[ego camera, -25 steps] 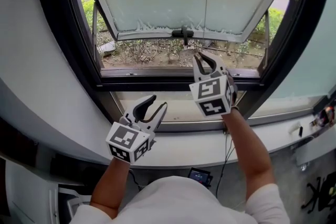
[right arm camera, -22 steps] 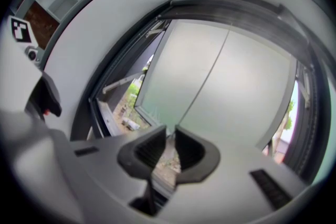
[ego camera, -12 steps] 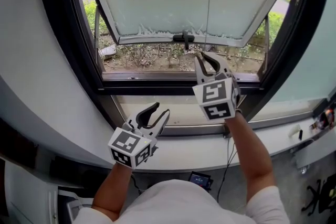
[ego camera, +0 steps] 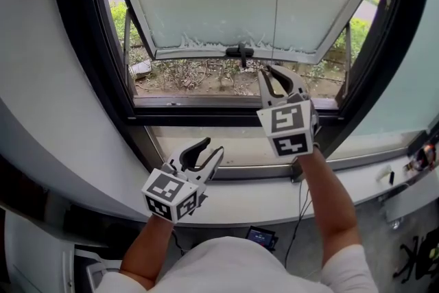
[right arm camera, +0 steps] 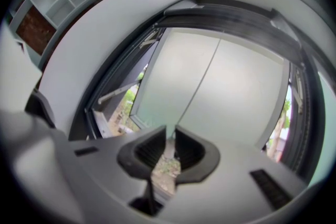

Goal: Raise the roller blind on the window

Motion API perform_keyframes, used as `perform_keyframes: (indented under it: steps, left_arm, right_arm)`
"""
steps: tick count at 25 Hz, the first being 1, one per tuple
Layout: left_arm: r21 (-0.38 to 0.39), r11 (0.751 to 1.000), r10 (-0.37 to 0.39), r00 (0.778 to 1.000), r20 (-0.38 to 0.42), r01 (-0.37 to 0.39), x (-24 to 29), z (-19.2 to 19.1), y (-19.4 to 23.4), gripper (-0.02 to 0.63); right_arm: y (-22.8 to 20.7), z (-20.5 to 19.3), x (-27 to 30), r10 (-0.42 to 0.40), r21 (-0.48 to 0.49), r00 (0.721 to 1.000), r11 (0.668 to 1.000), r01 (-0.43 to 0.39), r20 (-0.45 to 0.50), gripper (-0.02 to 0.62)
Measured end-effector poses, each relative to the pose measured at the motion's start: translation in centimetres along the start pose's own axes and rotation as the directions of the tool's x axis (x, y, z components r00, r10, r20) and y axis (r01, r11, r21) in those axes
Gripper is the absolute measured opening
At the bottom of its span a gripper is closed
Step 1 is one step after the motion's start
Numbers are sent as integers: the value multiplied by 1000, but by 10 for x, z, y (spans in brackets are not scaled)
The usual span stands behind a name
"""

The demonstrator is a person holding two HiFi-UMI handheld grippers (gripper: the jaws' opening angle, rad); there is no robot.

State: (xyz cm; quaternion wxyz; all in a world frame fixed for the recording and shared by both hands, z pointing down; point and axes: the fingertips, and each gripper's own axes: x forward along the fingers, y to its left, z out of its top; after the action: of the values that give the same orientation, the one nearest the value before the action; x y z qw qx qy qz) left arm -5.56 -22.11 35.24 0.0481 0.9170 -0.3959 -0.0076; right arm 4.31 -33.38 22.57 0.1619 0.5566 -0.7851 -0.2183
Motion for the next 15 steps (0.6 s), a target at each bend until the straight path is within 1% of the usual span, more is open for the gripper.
perform_keyframes:
  steps: [10,15]
  left_arm:
    - [-15,1000,-27,999,-18,26,2,-8,-5,164]
    - [-18,999,-40,999,-18,39,2,-7,-6,164]
  right_arm:
    - [-4,10,-2,-9,10,1000,1000,9,27,61]
    - [-5,26,-1,-15,18,998,1000,14,57,61]
